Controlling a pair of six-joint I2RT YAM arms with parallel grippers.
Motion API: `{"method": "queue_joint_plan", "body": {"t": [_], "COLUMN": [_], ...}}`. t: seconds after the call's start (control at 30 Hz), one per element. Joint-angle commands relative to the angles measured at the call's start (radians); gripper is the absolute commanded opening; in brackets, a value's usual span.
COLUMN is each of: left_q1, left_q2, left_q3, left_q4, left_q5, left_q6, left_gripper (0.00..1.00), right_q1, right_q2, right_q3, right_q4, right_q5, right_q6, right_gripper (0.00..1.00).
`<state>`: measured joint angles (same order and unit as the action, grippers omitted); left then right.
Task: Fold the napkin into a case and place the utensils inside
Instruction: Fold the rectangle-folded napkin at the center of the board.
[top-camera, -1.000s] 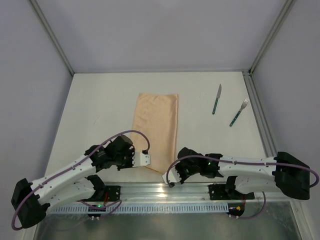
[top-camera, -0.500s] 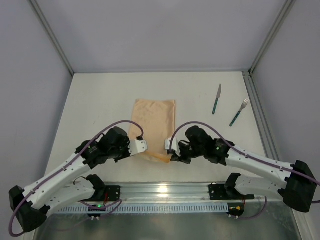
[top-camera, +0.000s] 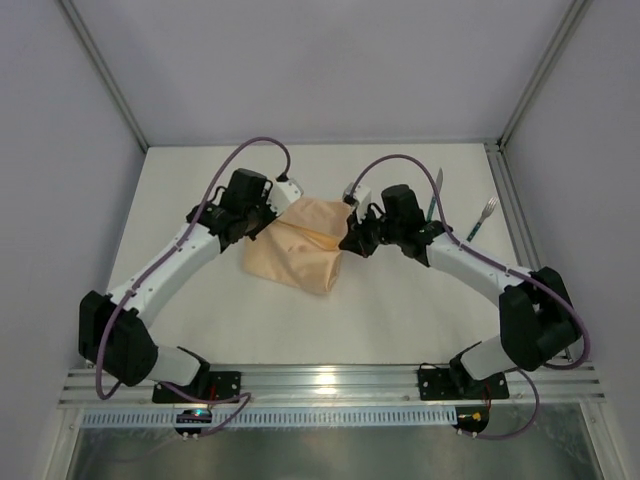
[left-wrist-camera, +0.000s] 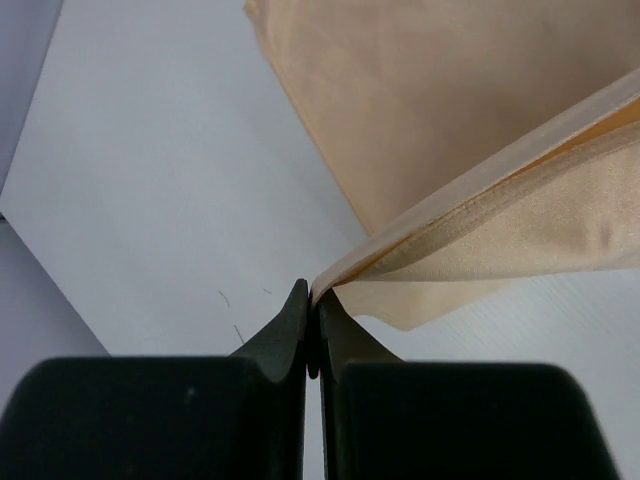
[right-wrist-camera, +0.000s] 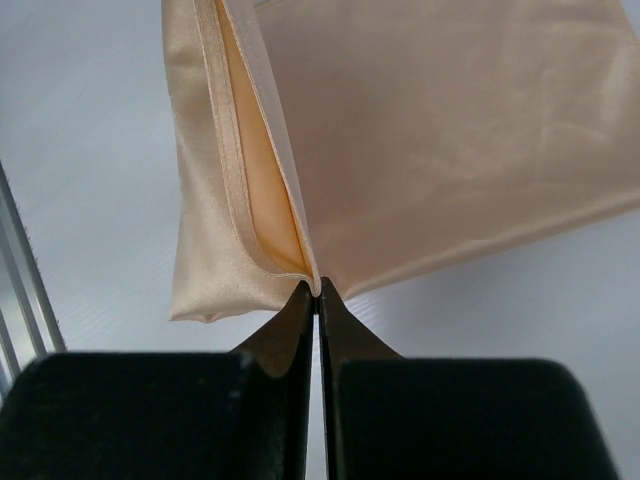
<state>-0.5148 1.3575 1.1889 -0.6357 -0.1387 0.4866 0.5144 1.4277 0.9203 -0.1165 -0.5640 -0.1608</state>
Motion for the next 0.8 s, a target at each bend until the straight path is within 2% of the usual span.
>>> {"method": "queue_joint_plan", "body": {"t": [0.0,0.17,0.27,0.53,0.77], "left_q1": [0.029,0.044,0.048,0.061,0.062], "left_q2": [0.096,0.256,0.340,0.543,0.643], "left_q3": [0.073,0.192,0.248,0.406,0.478], "left_q4": [0.085,0.116,0.146,0.171,0.189], "left_q5": [-0.016,-0.015,-0.025,-0.025,-0.024], "left_q6": [0.030,0.050,0.064,0.093,0.093], "left_gripper": [0.00,0.00,0.00,0.00,0.00], "right_q1": [-0.042,-0.103,-0.126,-0.168,-0.183], "right_q2": [0.068,0.224,0.295,0.428,0.488], "right_q3": [0.087,0.193,0.252,0.373,0.414], "right_q4": [0.058,0.101,0.065,0.046,0.044], "right_q5": [0.025,0.056,0.091,0.118,0.133], "right_q6": [0.070,0.139,0.139,0.150,0.147], "right_gripper": [0.04,0.04,0.04,0.04,0.04]}}
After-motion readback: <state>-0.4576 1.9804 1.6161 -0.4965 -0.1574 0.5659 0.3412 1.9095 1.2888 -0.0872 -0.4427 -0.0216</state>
